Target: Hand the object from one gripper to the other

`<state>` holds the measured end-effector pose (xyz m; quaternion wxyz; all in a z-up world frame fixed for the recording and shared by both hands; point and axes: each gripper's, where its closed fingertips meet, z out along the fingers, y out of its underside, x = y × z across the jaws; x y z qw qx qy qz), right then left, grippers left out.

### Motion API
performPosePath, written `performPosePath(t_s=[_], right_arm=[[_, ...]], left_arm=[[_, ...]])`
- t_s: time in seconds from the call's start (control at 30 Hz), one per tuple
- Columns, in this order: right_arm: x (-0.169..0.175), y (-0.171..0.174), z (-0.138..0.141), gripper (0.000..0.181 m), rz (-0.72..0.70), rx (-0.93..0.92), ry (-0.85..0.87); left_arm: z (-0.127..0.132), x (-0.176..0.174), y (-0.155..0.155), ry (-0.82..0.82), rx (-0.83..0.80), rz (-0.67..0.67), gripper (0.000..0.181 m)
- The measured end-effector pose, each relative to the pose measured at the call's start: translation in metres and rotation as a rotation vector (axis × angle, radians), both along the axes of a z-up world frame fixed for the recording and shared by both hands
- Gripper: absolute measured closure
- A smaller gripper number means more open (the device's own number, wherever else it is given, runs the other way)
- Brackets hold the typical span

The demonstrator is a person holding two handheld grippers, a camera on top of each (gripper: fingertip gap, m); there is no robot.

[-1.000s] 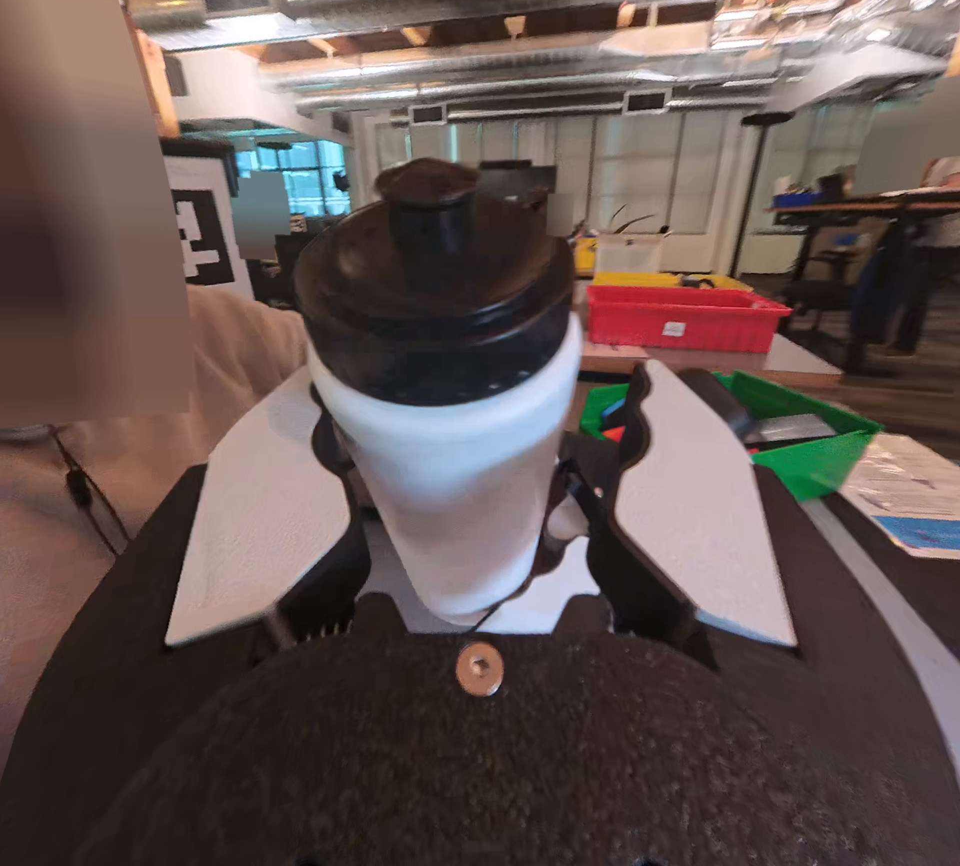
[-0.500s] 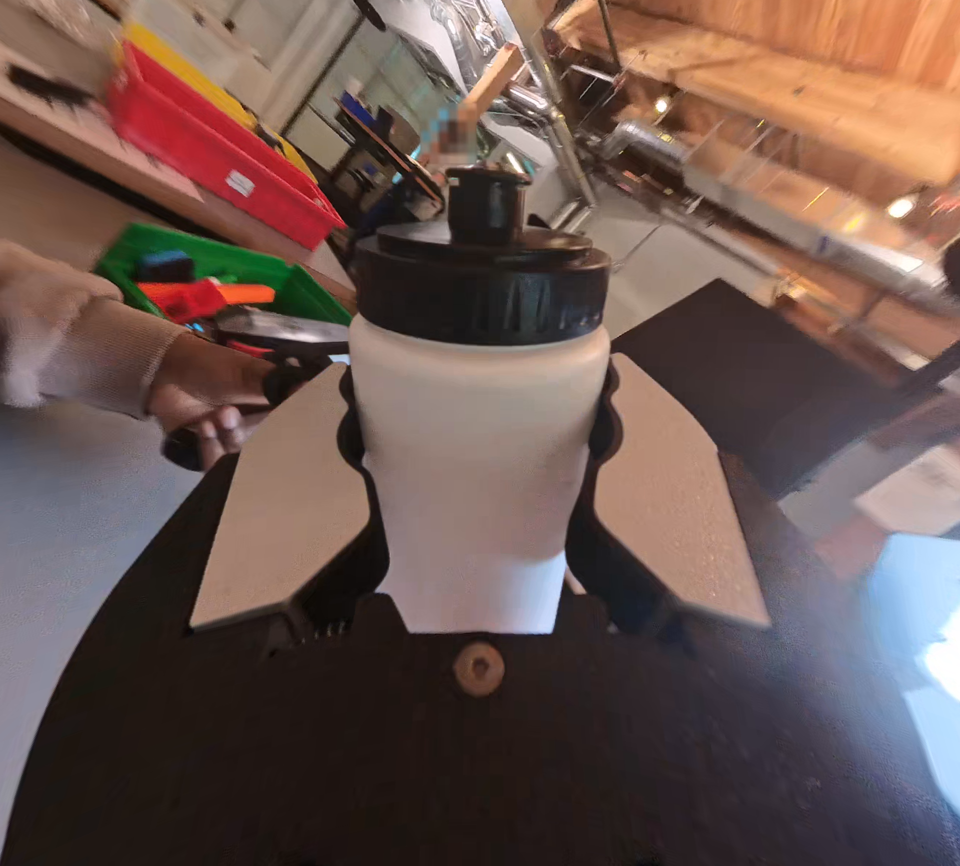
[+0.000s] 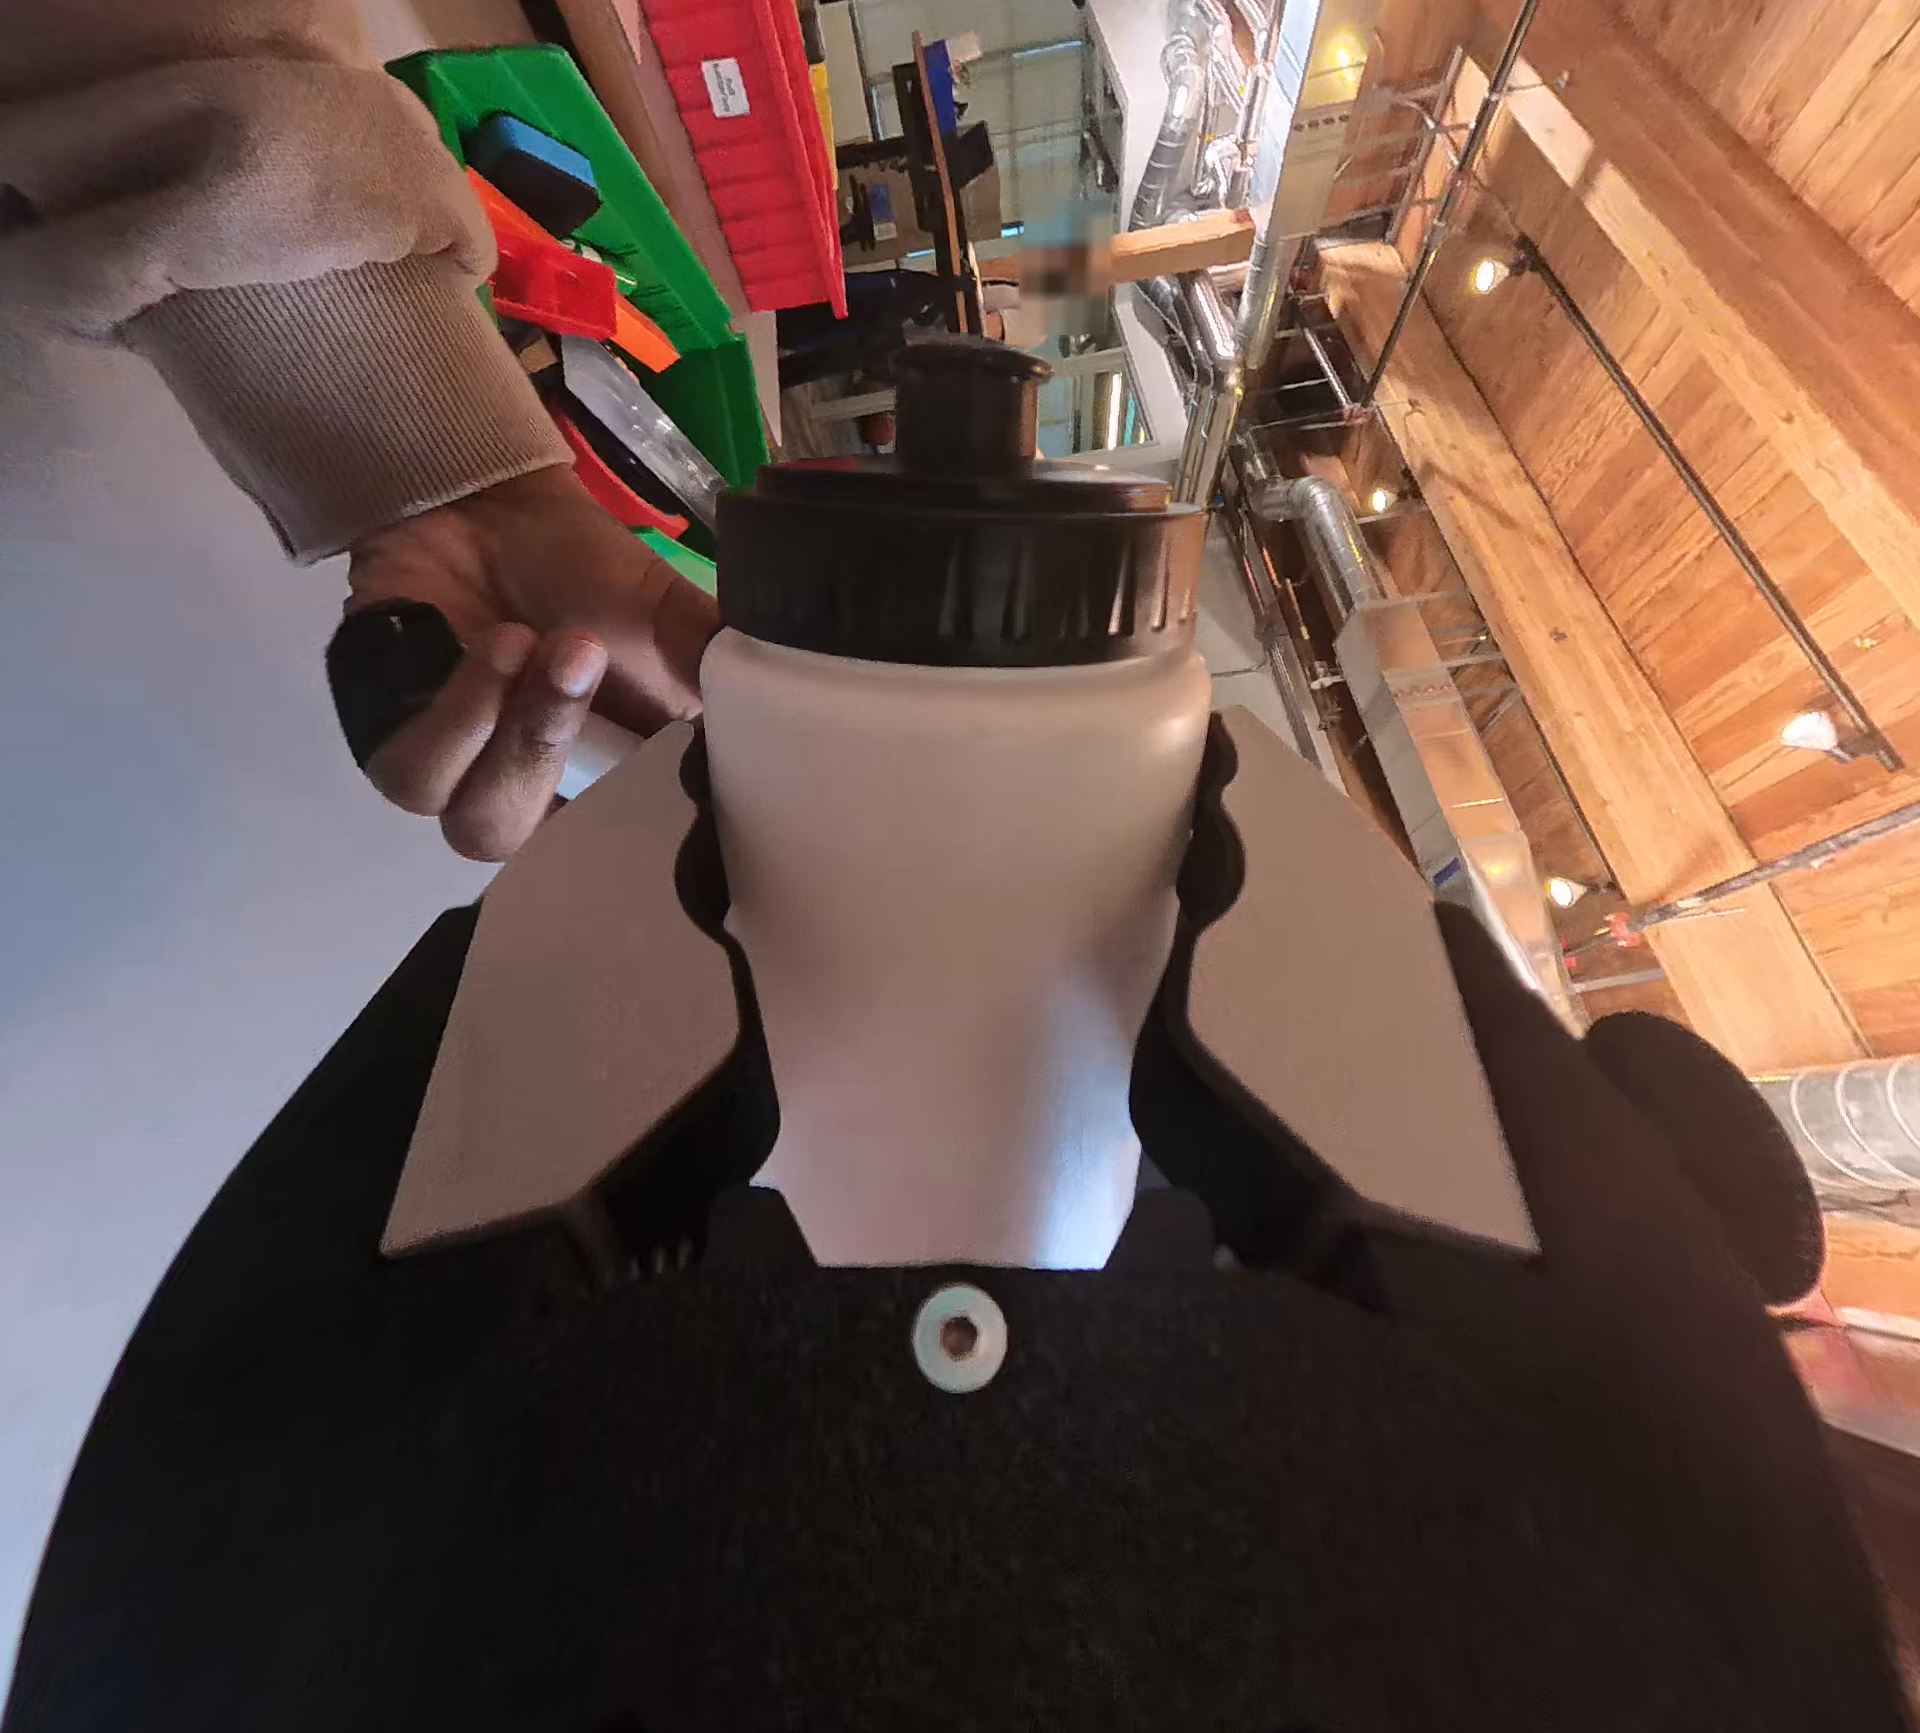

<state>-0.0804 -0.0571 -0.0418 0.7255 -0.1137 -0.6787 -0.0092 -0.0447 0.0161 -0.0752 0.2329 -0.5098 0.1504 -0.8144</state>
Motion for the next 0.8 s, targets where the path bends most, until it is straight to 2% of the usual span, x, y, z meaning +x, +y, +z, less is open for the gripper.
performPosePath(t_s=[0.3, 0.4, 0.5, 0.6, 0.7, 0.8], right_arm=[[-0.001, -0.017, -0.007, 0.095, 0.032, 0.051, -0.046], [-0.002, -0.027, -0.017, 0.095, 0.056, 0.121, -0.091], [0.000, -0.048, -0.042, 0.095, 0.146, 0.276, -0.180], [0.007, -0.068, -0.079, 0.095, 0.263, 0.466, -0.299], [0.017, -0.076, -0.117, 0.095, 0.356, 0.563, -0.435], [0.021, -0.081, -0.137, 0.095, 0.413, 0.631, -0.507]], left_arm=[[0.016, 0.000, -0.012, -0.015, 0.055, -0.026, 0.083], [0.018, 0.001, -0.021, -0.003, 0.079, -0.054, 0.085], [0.009, 0.005, -0.038, 0.054, 0.090, -0.111, 0.083], [-0.012, 0.007, -0.058, 0.104, 0.056, -0.155, 0.079], [-0.020, 0.006, -0.079, 0.068, 0.066, -0.179, 0.072], [-0.032, 0.017, -0.091, 0.109, 0.122, -0.158, 0.064]])
